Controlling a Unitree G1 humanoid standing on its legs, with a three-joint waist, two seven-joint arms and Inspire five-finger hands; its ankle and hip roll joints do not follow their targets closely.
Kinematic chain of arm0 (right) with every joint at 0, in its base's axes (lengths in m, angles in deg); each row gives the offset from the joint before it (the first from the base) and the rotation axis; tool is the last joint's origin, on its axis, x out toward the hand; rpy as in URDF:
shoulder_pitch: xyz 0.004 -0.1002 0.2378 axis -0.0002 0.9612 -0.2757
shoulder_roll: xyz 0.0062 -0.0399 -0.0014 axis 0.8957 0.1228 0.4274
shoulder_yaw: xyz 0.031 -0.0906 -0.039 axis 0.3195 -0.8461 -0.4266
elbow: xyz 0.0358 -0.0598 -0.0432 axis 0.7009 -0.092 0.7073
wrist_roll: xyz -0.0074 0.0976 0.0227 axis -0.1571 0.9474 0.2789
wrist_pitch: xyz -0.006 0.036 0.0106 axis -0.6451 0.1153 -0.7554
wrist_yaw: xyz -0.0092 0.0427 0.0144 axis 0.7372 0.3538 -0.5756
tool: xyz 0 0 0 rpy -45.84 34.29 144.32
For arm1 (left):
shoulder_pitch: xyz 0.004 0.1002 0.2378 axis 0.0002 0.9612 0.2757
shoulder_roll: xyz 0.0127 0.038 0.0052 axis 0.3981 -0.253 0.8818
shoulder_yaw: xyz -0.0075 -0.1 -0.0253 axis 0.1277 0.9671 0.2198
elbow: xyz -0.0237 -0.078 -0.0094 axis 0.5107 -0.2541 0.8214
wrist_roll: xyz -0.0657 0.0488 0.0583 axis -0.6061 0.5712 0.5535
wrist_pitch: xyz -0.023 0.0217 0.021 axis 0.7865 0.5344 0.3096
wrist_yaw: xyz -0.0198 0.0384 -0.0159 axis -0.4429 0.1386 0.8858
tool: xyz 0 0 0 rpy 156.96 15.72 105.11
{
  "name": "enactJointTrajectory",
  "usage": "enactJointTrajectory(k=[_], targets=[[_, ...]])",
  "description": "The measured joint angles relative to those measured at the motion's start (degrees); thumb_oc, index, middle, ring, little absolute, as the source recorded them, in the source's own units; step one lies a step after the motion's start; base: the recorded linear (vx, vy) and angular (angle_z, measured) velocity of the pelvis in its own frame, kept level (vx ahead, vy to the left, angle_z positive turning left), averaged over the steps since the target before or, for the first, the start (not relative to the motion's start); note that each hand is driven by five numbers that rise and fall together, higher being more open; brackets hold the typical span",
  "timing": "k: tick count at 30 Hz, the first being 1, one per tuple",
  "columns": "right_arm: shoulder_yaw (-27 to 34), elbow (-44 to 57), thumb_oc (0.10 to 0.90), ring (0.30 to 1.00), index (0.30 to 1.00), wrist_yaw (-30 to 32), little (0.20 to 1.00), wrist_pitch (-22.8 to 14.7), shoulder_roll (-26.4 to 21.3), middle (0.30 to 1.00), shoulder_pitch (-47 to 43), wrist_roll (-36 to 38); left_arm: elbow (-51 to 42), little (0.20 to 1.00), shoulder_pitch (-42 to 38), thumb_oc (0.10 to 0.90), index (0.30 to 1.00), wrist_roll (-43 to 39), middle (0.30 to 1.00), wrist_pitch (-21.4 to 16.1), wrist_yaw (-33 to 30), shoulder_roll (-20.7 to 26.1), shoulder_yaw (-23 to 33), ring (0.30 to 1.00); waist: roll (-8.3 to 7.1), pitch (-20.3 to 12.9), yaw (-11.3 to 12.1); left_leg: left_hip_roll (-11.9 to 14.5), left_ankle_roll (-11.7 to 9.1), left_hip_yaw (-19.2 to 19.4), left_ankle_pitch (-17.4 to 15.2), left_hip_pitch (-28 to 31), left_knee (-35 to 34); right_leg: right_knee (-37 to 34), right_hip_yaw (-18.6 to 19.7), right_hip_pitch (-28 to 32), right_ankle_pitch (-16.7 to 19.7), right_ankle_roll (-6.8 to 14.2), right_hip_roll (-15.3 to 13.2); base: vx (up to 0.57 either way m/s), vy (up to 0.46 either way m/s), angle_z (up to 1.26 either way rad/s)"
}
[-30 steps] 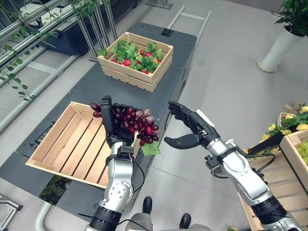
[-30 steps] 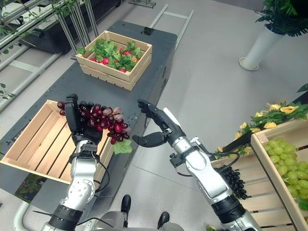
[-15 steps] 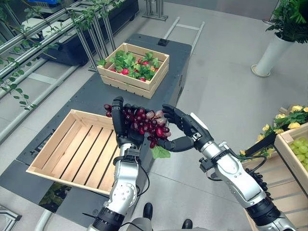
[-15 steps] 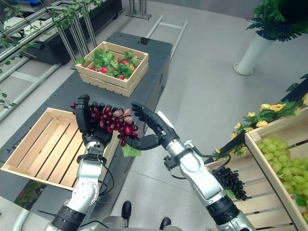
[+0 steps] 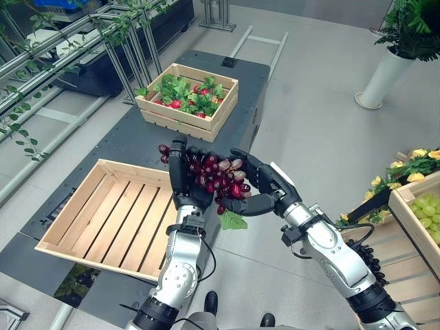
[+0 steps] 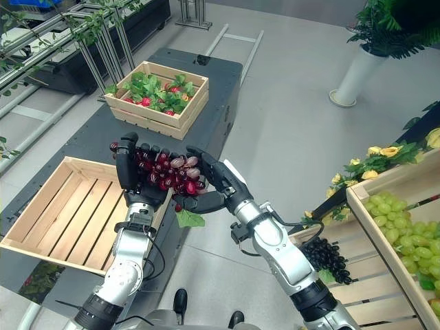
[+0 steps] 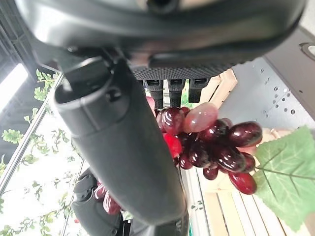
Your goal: Pick up the fruits from the basket on one side to the basket on the other side
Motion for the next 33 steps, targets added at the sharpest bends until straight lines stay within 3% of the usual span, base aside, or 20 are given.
enactJointTrajectory(k=[3, 4, 6, 7, 8, 26, 27, 28, 29, 30, 33], targets=[[0.0, 0.0, 0.8, 0.9, 0.9, 0.1, 0.9, 0.2, 0.0, 0.9, 0.0, 0.0, 0.0, 0.3, 0.0, 0.4, 0.3, 0.0, 0.3, 0.1, 0.8, 0.2, -0.6, 0.3, -0.06, 0.0, -0.1, 0.0, 0.0, 0.1, 0.0, 0.0, -0.1, 0.0, 0.1, -0.1, 0.0, 0.0, 0.0, 0.0, 0.0, 0.0], [0.0, 0.0, 0.687, 0.731, 0.731, 0.1, 0.731, 0.3, 0.0, 0.731, 0.0, 0.0, 0.0, 0.3, 0.0, 0.4, 0.3, 0.0, 0.3, 0.2, 1.2, 0.2, -0.6, 0.3, -0.07, 0.0, -0.1, 0.0, 0.0, 0.1, 0.0, 0.0, -0.1, 0.0, 0.1, -0.1, 0.0, 0.0, 0.0, 0.0, 0.0, 0.0], [0.0, 0.0, 0.571, 0.556, 0.556, 0.3, 0.556, 0.4, -0.1, 0.556, 0.0, 0.0, 0.0, 0.3, 0.0, 0.4, 0.3, 0.0, 0.3, 0.2, 1.8, 0.3, -0.6, 0.3, -0.07, 0.0, -0.1, 0.0, 0.0, 0.1, 0.0, 0.0, -0.1, 0.0, 0.1, -0.1, 0.0, 0.0, 0.0, 0.0, 0.0, 0.0], [0.0, 0.0, 0.42, 0.331, 0.331, 0.4, 0.331, 0.6, -0.1, 0.331, 0.0, 0.0, 0.0, 0.3, 0.0, 0.4, 0.3, 0.0, 0.3, 0.2, 2.2, 0.3, -0.6, 0.3, -0.07, -0.1, -0.1, 0.0, 0.0, 0.1, 0.0, 0.1, -0.1, 0.0, 0.1, -0.1, 0.0, 0.0, 0.0, 0.0, 0.0, 0.0], [0.1, 0.0, 0.4, 0.3, 0.3, 0.4, 0.3, 0.7, -0.1, 0.3, 0.0, 0.0, 0.0, 0.3, 0.0, 0.4, 0.3, 0.0, 0.3, 0.2, 2.4, 0.3, -0.6, 0.3, -0.07, -0.1, -0.1, 0.0, 0.0, 0.1, 0.0, 0.1, -0.1, 0.0, 0.1, -0.1, 0.0, 0.0, 0.0, 0.0, 0.0, 0.0], [0.1, -1.0, 0.4, 0.3, 0.3, 1.6, 0.3, 2.3, 0.0, 0.3, 0.0, 0.0, -1.0, 0.3, 0.0, 0.4, 0.3, 0.0, 0.3, 0.2, 3.9, 1.4, -0.6, 0.3, -0.96, -0.8, -0.1, 0.0, 0.0, 0.2, 0.0, 0.1, -0.1, 0.0, 0.2, -0.1, 0.0, 0.0, -0.1, 0.0, 0.0, 0.0], [0.1, -1.0, 0.4, 0.3, 0.3, 1.8, 0.3, 2.3, 0.0, 0.3, 0.0, 0.0, -1.2, 0.392, 0.0, 0.461, 0.392, 0.0, 0.392, 0.2, 3.9, 1.4, -0.6, 0.392, -0.96, -0.8, -0.3, 0.0, 0.0, 0.3, 0.0, 0.1, -0.1, 0.0, 0.3, -0.1, 0.0, 0.0, -0.1, 0.0, 0.0, 0.0], [0.1, -1.0, 0.4, 0.3, 0.3, 2.0, 0.3, 2.3, 0.1, 0.3, 0.0, 0.0, -1.3, 0.573, 0.0, 0.582, 0.573, 0.0, 0.573, 0.2, 3.9, 1.4, -0.6, 0.573, -0.96, -0.8, -0.4, 0.0, 0.0, 0.3, 0.0, 0.1, -0.1, 0.0, 0.3, -0.2, 0.0, 0.0, -0.1, 0.0, 0.0, 0.0], [0.1, -1.0, 0.4, 0.3, 0.3, 2.1, 0.3, 2.3, 0.1, 0.3, 0.0, 0.0, -1.3, 0.695, -0.1, 0.664, 0.695, 0.0, 0.695, 0.2, 3.9, 1.4, -0.6, 0.695, -0.96, -0.8, -0.4, 0.0, 0.0, 0.3, 0.0, 0.1, -0.1, 0.0, 0.3, -0.2, 0.0, 0.0, -0.1, 0.0, 0.0, 0.0], [0.1, -1.0, 0.4, 0.3, 0.3, 2.7, 0.3, 2.3, 0.2, 0.3, 0.0, 0.0, -1.4, 0.9, -0.1, 0.8, 0.9, 0.1, 0.9, 0.3, 3.9, 1.5, -0.6, 0.9, -0.96, -0.8, -0.6, 0.0, 0.0, 0.4, 0.0, 0.1, -0.1, 0.0, 0.4, -0.2, 0.0, 0.1, -0.1, 0.0, 0.0, 0.0], [0.2, -1.0, 0.4, 0.3, 0.3, 3.3, 0.3, 2.3, 0.1, 0.3, 0.0, 0.0, -1.8, 0.9, -0.1, 0.8, 0.9, 1.7, 0.9, 0.3, 3.0, 1.6, -0.5, 0.9, -0.96, -0.8, -1.0, 0.0, 0.1, 0.8, 0.0, 0.2, -0.2, 0.0, 1.1, -0.3, 0.1, 0.1, -0.1, -0.02, -0.005, -0.07]])
